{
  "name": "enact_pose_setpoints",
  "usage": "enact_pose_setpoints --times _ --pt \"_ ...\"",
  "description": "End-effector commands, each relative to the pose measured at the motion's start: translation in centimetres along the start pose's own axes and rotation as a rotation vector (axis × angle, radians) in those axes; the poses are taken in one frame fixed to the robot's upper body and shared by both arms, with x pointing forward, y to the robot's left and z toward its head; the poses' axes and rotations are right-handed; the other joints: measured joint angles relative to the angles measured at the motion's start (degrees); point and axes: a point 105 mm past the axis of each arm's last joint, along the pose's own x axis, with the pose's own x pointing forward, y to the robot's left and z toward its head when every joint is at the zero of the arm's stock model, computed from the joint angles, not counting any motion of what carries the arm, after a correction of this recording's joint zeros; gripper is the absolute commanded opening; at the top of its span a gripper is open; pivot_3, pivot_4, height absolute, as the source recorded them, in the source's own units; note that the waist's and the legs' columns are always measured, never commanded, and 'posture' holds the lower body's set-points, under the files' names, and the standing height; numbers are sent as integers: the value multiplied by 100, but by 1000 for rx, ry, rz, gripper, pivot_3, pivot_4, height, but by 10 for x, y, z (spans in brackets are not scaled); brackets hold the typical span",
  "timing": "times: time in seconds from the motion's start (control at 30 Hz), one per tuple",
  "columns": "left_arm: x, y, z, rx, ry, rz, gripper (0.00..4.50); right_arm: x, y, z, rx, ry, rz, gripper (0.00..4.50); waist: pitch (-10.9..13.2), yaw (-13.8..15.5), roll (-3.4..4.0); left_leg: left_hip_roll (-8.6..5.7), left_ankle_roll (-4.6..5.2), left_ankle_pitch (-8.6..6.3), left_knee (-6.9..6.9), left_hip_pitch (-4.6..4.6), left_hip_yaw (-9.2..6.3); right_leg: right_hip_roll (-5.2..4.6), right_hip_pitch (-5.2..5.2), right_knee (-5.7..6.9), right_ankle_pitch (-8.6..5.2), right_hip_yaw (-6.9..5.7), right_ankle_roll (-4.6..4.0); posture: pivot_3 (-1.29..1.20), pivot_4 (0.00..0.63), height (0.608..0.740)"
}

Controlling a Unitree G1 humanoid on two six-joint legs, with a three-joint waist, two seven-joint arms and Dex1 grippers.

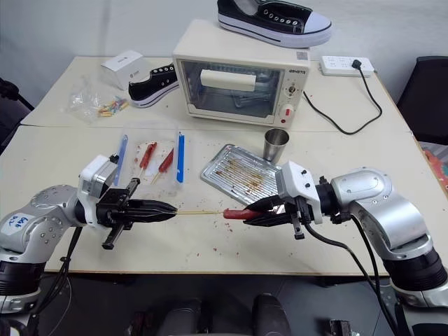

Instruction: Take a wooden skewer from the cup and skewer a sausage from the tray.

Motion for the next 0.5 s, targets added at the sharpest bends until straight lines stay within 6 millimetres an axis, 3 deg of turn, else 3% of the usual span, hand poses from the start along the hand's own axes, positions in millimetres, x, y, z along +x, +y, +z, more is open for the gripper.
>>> enact_pose_setpoints --times 0.03,0.5 --pt "3 -5 3 29 14 -15 0 -1 2 1 -24 3 0 828 0 0 0 0 0 0 0 0 0 0 0 0 0 0 0 0 150 740" --pt "8 -7 -3 17 24 -25 0 5 3 -3 -25 21 16 828 0 0 0 0 0 0 5 0 0 0 0 5 0 0 0 0 150 740"
